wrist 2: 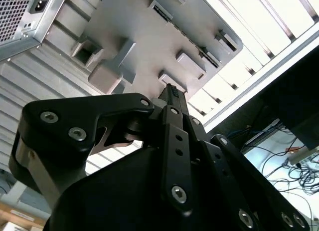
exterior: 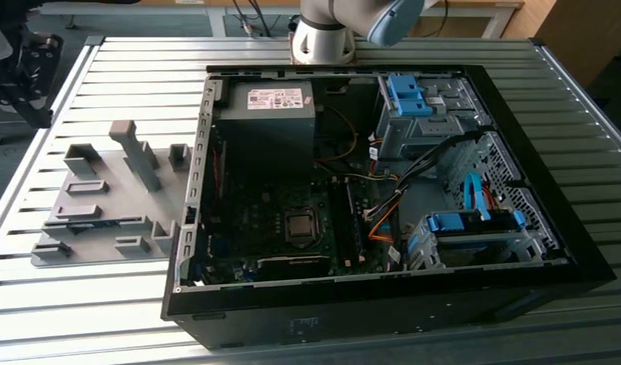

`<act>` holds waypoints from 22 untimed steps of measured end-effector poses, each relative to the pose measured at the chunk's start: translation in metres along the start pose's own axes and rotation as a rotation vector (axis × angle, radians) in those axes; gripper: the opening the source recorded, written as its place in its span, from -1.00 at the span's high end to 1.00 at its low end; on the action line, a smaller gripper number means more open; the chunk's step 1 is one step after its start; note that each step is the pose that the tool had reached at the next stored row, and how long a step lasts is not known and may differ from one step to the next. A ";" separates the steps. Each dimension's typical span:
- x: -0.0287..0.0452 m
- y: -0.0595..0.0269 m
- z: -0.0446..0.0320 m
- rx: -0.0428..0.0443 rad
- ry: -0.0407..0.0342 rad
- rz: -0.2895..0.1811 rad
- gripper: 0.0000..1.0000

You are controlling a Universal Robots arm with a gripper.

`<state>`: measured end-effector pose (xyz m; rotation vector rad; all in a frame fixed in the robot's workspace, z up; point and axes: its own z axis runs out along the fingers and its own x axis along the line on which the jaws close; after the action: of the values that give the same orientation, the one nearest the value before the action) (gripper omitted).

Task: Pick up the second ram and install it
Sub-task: 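Pick up the second ram and move it above second insertion slot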

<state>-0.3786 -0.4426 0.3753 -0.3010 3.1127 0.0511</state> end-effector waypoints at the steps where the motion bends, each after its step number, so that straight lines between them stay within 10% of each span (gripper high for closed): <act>1: 0.0000 0.0000 0.0001 -0.0002 0.0007 -0.017 0.80; 22: 0.0000 -0.0002 0.0042 -0.0022 0.0113 -0.342 0.80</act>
<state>-0.3786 -0.4427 0.3710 -0.8288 3.0217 0.0484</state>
